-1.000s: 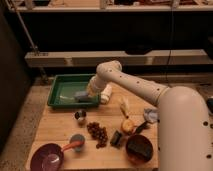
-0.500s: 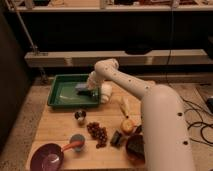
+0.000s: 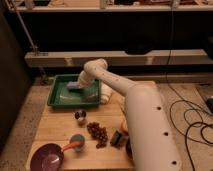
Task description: Wipe tray with sponge
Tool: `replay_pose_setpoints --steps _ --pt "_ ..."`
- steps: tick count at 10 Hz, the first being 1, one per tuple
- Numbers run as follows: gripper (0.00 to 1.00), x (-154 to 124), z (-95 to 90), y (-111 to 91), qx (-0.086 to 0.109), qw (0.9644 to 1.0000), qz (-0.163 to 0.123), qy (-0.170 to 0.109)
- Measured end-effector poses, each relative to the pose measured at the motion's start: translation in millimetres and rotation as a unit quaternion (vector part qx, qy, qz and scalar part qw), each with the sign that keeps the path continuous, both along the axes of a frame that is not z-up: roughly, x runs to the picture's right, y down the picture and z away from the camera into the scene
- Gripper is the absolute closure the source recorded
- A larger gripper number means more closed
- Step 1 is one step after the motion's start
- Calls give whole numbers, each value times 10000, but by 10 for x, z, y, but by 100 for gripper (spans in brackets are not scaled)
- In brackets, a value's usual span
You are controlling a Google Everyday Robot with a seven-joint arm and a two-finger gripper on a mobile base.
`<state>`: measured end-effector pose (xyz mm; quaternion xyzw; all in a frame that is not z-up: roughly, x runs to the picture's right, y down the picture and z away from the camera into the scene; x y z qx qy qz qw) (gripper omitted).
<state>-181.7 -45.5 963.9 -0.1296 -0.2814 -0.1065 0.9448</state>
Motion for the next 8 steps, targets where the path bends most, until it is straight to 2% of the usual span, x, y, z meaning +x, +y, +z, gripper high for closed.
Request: replay_pose_setpoints --steps 1,3,5,8 --pt "100 -90 -40 -21 6 10000 -16 -93" --pt "100 -228 -244 34 -24 9992 -110 -374" --pt "100 -183 -441 202 -98 9983 -213 -541" --pt "100 97 -726 502 -252 9960 -412 -752"
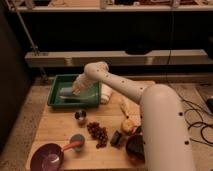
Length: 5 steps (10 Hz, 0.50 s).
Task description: Wipe tray with sponge
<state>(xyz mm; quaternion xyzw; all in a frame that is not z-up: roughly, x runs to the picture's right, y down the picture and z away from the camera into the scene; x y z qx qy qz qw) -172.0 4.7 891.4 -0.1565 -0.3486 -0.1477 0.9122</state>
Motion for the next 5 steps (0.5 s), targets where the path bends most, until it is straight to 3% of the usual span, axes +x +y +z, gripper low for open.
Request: replay_pose_setpoints --steps 2,5 --pt "100 321 -104 150 -116 9998 -144 -21" --pt "100 679 -18 122 -120 9994 -249 198"
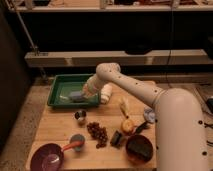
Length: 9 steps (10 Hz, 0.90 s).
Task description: Wipe tray with sponge
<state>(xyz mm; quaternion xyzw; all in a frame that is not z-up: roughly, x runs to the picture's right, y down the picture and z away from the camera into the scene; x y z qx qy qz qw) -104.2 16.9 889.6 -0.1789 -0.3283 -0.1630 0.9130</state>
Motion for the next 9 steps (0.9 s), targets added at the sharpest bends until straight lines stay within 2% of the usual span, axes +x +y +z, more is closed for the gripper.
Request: replay_pose_setpoints --steps 2,5,7,9 --pt "100 181 148 -81 51 9997 -27 248" --pt "100 231 510 -390 179 9980 52 610" --pt "100 145 783 -577 251 9964 135 794" --pt "100 -44 909 -638 270 9958 176 853"
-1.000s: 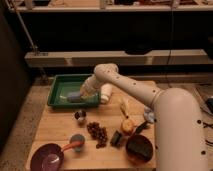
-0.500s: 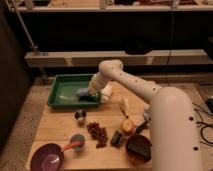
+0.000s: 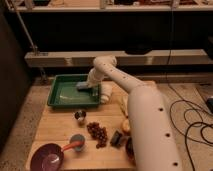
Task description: Wipe tray with sponge
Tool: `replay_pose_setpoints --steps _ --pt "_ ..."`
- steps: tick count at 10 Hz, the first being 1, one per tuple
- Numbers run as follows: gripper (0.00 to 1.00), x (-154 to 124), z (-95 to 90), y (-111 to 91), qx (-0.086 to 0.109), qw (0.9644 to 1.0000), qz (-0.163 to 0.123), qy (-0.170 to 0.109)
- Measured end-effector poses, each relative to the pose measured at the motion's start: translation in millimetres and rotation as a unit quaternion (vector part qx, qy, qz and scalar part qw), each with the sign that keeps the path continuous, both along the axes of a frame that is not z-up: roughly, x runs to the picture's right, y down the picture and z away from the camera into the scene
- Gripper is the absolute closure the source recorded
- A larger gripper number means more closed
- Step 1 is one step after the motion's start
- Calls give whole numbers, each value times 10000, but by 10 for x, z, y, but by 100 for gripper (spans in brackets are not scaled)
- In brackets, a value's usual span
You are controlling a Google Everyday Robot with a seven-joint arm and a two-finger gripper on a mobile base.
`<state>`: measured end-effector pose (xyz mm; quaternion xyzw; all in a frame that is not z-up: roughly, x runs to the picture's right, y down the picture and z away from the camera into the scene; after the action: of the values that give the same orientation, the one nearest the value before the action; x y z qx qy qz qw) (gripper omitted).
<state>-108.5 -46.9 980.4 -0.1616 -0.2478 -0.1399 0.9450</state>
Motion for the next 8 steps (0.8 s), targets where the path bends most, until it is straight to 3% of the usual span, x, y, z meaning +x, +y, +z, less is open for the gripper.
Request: replay_pose_setpoints --steps 3,5,8 --pt "100 -477 -6 -57 49 9998 39 -171" --pt "100 -783 -154 -64 49 9990 75 -438" --pt "100 -839 -468 168 -16 9971 53 -757"
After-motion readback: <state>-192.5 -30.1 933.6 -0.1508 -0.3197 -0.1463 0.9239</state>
